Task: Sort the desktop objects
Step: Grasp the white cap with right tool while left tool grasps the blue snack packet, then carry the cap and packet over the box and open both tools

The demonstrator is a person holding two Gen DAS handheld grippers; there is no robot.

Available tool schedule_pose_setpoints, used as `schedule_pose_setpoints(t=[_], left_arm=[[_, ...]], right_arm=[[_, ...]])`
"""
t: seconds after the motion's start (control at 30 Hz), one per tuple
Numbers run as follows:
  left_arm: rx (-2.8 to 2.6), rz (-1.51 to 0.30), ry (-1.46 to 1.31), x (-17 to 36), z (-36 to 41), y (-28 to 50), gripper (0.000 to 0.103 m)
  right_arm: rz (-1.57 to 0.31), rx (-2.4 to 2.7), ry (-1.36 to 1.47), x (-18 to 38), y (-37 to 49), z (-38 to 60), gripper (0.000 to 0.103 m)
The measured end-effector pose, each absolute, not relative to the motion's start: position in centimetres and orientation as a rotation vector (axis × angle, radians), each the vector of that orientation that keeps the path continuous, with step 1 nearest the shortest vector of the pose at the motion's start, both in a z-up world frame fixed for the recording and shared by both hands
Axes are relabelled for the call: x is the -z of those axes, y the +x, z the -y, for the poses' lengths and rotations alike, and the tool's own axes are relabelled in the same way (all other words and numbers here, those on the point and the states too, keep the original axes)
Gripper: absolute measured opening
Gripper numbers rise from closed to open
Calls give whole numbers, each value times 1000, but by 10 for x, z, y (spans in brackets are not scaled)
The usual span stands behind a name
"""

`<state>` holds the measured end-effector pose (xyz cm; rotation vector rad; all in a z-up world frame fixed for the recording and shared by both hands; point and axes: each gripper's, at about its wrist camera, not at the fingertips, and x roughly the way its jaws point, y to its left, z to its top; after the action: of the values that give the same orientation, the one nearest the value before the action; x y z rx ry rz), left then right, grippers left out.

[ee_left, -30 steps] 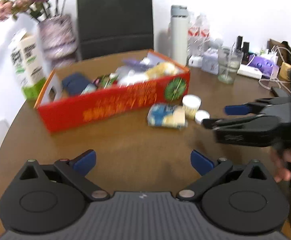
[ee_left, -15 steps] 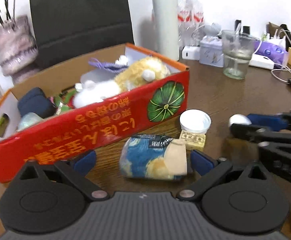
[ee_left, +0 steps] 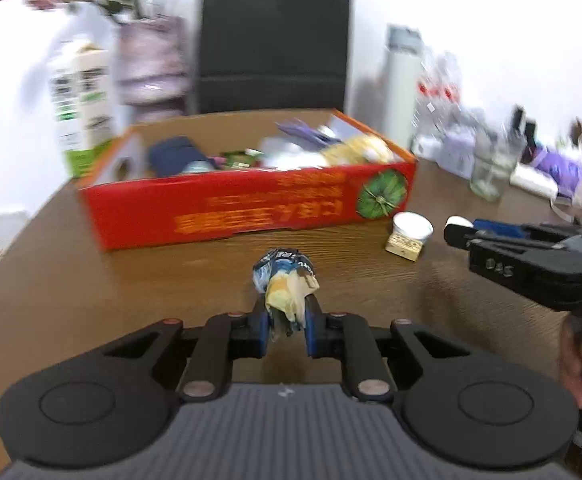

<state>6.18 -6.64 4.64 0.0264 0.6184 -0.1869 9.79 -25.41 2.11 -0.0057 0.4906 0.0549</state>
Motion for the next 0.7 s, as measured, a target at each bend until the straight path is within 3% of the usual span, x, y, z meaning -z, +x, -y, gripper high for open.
schedule_pose_setpoints(t=[0.33,0.5,0.7], left_arm=[[27,-514,-21,-84,15,9,18],[22,-414,-19,-123,10,39,18],[70,-368,-73,-161,1,122,20]], right_arm=[[-254,-256,-9,-49,36,221,27],[-148,-292,-58,-81,21,202,27],[-146,-276,-61,-122,68,193,27]])
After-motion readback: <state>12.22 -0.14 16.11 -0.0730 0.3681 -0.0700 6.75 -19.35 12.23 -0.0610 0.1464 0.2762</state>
